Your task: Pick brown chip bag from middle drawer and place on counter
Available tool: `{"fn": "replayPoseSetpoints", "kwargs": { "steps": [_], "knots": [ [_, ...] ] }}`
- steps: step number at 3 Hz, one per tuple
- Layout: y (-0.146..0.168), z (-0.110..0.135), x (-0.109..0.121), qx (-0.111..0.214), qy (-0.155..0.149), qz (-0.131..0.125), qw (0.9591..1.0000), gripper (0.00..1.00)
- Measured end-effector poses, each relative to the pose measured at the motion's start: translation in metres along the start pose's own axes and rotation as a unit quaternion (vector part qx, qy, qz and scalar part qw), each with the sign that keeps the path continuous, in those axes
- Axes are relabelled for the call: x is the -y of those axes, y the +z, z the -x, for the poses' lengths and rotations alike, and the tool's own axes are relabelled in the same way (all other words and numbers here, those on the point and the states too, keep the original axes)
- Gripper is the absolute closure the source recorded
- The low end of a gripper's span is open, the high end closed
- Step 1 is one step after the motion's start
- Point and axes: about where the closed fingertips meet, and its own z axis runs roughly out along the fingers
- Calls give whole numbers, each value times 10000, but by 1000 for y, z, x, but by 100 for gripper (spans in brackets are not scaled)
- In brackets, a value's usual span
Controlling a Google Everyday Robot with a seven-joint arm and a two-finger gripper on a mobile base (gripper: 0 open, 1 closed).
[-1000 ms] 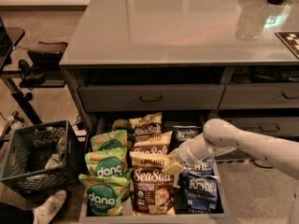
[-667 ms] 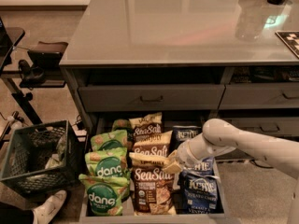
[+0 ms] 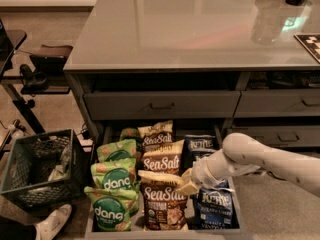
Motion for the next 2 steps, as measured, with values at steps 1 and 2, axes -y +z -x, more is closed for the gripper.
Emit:
{"fn": "replayPoseSetpoints", "kwargs": {
  "steps": [1, 2],
  "knots": [
    [-20, 9, -40, 195, -127, 95, 9997, 100],
    [-46, 29, -67, 482, -251, 83, 9985, 100]
  ]
}}
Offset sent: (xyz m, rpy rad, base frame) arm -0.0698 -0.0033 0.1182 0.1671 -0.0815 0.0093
